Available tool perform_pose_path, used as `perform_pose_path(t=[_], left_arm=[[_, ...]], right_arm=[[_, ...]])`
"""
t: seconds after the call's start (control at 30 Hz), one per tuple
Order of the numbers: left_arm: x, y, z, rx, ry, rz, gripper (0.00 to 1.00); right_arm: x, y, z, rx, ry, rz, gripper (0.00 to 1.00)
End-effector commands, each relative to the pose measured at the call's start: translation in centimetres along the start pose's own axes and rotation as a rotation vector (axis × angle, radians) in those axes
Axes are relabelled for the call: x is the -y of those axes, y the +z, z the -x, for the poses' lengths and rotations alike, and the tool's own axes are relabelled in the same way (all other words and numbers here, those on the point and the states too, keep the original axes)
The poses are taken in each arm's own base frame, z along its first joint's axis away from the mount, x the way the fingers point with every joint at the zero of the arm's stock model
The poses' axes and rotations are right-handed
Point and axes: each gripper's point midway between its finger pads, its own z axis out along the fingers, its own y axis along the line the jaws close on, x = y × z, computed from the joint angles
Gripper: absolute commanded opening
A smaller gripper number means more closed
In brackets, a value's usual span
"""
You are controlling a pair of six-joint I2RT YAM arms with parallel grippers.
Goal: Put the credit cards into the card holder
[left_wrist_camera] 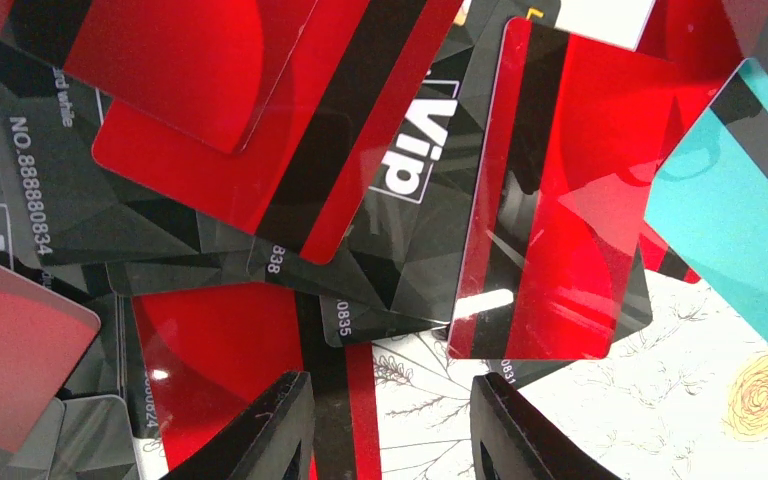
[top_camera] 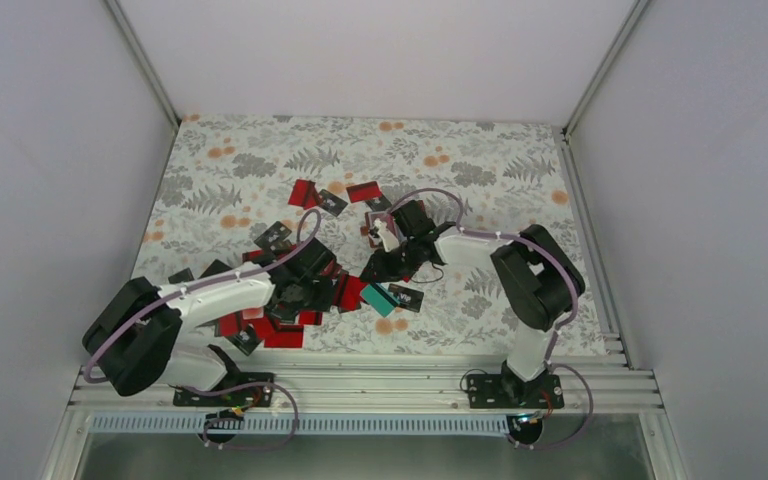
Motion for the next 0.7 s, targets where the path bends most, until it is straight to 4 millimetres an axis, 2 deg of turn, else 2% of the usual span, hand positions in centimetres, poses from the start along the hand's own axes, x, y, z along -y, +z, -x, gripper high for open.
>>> perform_pose_path(t=[0.0, 0.23, 0.4, 0.67], left_arm=[[0.5, -0.3, 0.1, 0.024, -0.038, -0.038, 0.41], [0.4, -0.1, 0.0, 0.020, -0.051, -0.039, 0.41], [0.4, -0.1, -0.1, 0.016, -0.052, -0.038, 0.41], [0.7, 0.0, 0.0, 0.012, -0.058, -0.050, 0.41]], right_arm=[[-1.3, 1.0, 1.4, 0.006, -0.060, 0.042, 0.19], [-0.5, 2.0, 1.9, -0.011, -0.057, 0.027, 0.09], [0.4, 2.4, 1.9, -0.018, -0.048, -0.008, 0.07], [3.4, 3.7, 0.7, -0.048, -0.002, -0.087, 0.05]])
